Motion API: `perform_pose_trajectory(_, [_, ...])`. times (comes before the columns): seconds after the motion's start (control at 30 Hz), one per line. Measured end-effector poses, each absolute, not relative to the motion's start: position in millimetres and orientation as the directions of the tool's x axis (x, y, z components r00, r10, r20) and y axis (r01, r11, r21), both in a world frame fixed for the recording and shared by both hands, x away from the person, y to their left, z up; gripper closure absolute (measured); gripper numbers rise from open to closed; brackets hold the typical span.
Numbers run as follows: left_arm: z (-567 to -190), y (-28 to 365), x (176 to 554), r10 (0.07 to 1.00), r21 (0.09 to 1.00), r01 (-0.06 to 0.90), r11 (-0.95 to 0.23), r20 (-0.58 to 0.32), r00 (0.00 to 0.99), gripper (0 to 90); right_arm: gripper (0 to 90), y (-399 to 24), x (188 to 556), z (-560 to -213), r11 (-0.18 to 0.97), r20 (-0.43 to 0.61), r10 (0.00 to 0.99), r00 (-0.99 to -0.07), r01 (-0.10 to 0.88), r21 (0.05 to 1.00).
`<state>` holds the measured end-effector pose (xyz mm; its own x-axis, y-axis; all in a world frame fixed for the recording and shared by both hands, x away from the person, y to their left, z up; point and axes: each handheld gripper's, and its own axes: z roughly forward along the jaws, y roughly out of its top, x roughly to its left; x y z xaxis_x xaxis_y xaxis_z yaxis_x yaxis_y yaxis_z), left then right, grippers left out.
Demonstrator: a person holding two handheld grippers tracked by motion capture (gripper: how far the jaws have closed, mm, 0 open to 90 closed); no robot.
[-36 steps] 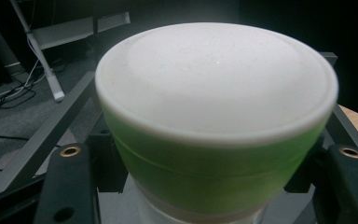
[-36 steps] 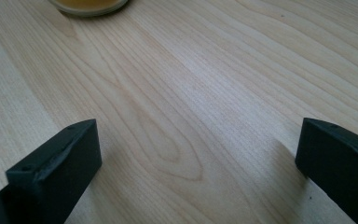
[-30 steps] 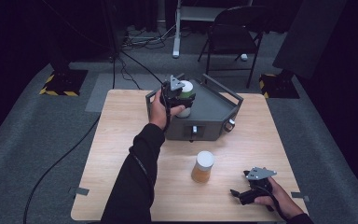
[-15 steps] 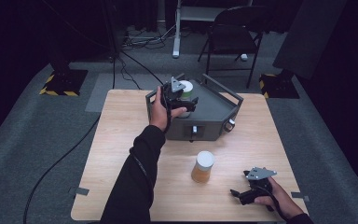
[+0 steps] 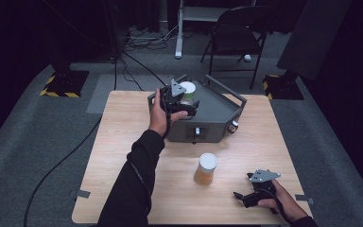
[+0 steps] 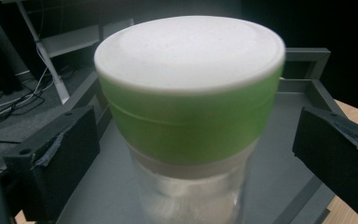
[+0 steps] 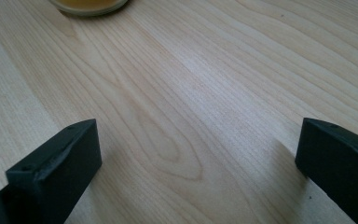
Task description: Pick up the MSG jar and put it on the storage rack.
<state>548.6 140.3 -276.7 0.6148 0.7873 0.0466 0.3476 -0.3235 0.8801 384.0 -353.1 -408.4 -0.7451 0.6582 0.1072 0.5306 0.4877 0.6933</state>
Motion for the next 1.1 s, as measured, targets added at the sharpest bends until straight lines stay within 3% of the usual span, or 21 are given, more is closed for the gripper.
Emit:
perform_pose_trajectory(0.63, [-279,149,523,0.726,0.871,0.259,-0.417,0.148,0.672,0.3,0.0,-353,384,-408,0.488,0.107,0.658,-0.745,0.531,0.693])
perform_pose_trajectory(1.1, [-288,158,507,0.69,0.855,0.244,-0.459,0.17,0.704,0.3,0.0,-353,384,-408,0.488,0.108,0.659,-0.745,0.531,0.693])
